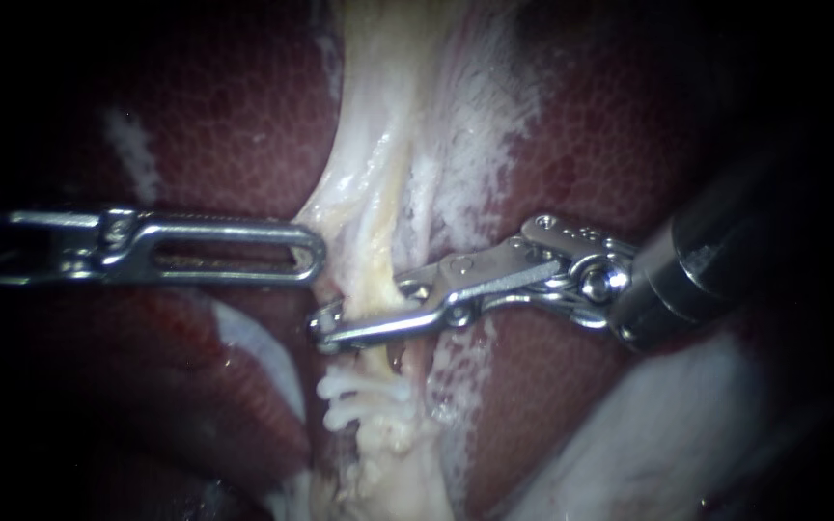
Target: Going back third clip left tube
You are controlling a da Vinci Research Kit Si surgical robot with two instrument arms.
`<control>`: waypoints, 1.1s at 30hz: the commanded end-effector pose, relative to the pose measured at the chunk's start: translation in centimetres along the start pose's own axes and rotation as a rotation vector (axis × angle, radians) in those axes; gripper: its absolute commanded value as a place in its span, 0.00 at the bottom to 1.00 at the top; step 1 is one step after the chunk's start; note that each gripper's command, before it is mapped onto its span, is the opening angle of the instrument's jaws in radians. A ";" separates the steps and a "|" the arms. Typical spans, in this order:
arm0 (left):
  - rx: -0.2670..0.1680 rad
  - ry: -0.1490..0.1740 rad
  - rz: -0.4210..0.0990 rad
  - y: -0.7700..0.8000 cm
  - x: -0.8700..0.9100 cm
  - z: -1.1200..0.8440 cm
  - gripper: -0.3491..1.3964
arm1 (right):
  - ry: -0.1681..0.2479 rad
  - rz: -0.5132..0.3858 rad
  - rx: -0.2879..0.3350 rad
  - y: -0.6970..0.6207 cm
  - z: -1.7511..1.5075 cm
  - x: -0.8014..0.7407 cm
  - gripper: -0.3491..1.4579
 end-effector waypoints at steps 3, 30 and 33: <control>0.000 0.000 0.000 0.00 0.00 0.00 0.00 | 0.000 -0.001 0.000 0.00 0.00 0.00 0.00; 0.000 0.000 0.000 -0.01 0.01 0.00 0.00 | -0.011 -0.273 -0.034 0.00 0.03 0.00 0.51; 0.000 0.000 0.000 -0.01 0.01 0.00 0.00 | -0.015 -0.308 -0.035 0.00 0.03 0.00 0.52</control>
